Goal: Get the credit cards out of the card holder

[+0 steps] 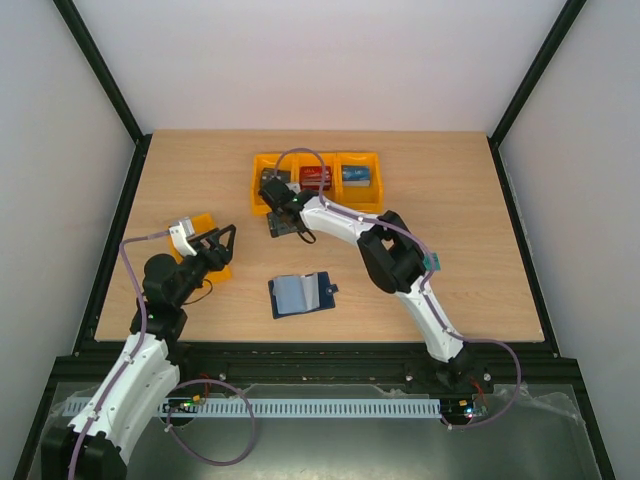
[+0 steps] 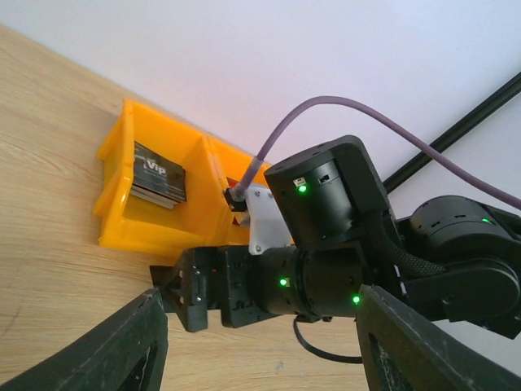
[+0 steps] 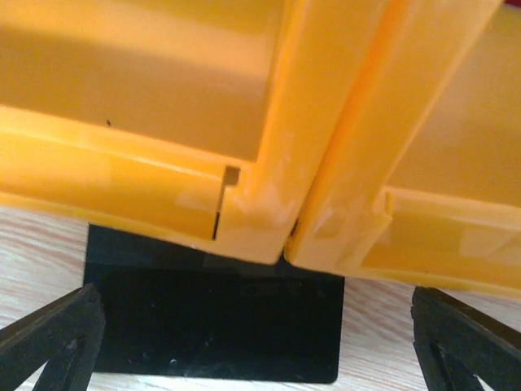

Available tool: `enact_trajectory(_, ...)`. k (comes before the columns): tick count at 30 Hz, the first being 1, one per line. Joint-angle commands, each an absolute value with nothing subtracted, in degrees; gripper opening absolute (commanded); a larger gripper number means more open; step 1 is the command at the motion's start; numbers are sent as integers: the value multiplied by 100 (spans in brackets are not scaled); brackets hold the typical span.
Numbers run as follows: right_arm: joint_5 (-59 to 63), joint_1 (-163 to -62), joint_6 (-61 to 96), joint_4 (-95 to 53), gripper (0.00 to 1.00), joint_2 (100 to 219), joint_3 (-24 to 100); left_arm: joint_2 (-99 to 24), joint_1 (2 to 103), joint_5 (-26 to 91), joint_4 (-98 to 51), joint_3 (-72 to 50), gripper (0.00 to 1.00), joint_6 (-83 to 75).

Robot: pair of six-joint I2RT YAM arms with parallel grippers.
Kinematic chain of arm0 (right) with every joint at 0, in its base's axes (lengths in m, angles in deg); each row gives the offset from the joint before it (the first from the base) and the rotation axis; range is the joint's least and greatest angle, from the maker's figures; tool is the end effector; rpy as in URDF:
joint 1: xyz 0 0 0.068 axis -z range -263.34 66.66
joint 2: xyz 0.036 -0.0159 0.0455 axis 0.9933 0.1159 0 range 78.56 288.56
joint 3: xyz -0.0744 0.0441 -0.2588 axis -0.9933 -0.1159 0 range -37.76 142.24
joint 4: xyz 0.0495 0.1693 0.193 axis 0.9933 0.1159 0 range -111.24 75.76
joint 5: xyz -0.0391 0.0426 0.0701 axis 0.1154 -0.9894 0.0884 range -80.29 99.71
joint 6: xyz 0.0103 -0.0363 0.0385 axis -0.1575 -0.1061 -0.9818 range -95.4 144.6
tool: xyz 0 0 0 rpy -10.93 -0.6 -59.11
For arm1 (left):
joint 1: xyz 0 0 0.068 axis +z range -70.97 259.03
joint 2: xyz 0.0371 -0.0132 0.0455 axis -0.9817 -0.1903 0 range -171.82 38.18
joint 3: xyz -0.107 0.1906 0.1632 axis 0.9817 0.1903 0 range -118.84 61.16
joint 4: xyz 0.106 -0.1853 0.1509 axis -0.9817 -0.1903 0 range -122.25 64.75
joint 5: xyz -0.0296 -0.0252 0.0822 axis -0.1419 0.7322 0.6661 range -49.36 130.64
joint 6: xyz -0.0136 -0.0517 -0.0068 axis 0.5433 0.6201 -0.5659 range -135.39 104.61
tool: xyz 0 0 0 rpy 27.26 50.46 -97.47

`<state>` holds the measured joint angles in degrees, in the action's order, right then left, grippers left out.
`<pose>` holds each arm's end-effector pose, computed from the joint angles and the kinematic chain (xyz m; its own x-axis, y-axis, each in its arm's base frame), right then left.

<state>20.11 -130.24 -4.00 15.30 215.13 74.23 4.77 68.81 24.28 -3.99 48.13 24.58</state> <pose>0.3546 0.3695 0.1522 -0.8406 -0.2090 -0.4996 -0.2917 0.9520 0.0925 0.1541 -0.0379 0.2316 -0.2759 -0.5766 -0.7691 0.3526 0.6836 -0.6390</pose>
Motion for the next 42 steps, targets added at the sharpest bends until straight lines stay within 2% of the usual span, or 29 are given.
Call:
enact_trajectory(1,1631,-12955,-181,1861,99,21385,7325,407,6909,2626,-583,4660,64,2084)
enact_trajectory(7,1326,-12746,-249,1073,96,20591,6379,-174,6818,1917,-2350,3636,61,1790)
enact_trajectory(12,909,-12497,-233,293,88,19923,5432,-1490,6805,1888,-5053,1724,58,270)
enact_trajectory(15,762,-12484,-205,197,84,19683,5102,-2222,6644,1329,-5655,837,54,-46)
enact_trajectory(21,663,-12455,-561,-434,65,19391,4429,-3416,6362,1399,-5604,235,53,372)
enact_trajectory(24,514,-12440,-641,-592,58,19570,4522,-4121,6247,1134,-5383,59,53,700)
enact_trajectory(27,608,-12386,-843,-614,52,19773,4704,-4621,6033,1432,-5052,-131,53,820)
enact_trajectory(30,654,-12370,-907,-645,50,19941,4850,-5144,6022,1589,-4586,-125,53,1153)
enact_trajectory(35,537,-12358,-837,-346,46,20422,5241,-5762,6018,1851,-3791,124,43,1654)
enact_trajectory(42,757,-12362,-776,-296,44,20614,5164,-6411,6022,2292,-2919,270,43,1821)
